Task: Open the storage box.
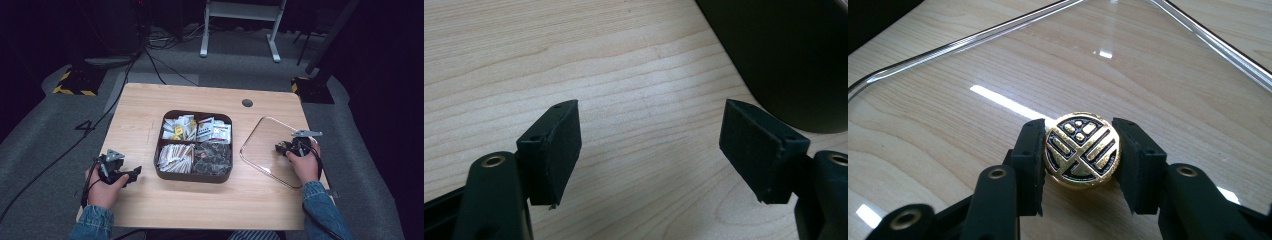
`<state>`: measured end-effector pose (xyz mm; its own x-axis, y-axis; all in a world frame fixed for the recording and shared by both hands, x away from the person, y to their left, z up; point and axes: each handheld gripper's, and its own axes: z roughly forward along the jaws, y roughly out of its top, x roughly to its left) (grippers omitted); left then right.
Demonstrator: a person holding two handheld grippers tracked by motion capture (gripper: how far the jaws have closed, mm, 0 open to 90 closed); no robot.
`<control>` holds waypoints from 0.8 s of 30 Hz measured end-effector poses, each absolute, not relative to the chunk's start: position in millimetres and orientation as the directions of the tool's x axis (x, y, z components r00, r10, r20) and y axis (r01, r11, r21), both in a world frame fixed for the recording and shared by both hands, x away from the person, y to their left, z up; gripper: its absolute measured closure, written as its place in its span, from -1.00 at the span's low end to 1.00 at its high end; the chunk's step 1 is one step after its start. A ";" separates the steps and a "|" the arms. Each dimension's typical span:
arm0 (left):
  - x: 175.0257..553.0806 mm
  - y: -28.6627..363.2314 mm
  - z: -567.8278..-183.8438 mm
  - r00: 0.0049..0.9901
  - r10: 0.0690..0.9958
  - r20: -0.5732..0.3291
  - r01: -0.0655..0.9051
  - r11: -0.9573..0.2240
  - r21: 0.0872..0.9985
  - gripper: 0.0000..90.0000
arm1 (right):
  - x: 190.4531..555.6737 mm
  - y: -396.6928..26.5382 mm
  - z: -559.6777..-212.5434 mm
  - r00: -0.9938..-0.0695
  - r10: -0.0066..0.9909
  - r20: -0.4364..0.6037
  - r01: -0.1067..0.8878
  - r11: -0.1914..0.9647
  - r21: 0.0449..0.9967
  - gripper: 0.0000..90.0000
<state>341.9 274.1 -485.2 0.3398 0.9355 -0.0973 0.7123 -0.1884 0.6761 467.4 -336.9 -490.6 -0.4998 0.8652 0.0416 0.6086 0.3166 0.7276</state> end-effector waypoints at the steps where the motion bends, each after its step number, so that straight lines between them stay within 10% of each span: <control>1: 341.9 274.0 -485.2 0.340 0.935 -0.097 0.712 -0.189 0.676 -0.44 | 467.1 -336.6 -490.8 -0.498 0.866 0.036 0.606 0.319 0.729 0.30; 24: 336.7 268.1 -472.0 0.364 0.924 -0.116 0.692 -0.185 0.698 -0.43 | 421.0 -325.7 -463.5 -0.546 0.834 0.082 0.481 0.232 0.846 0.05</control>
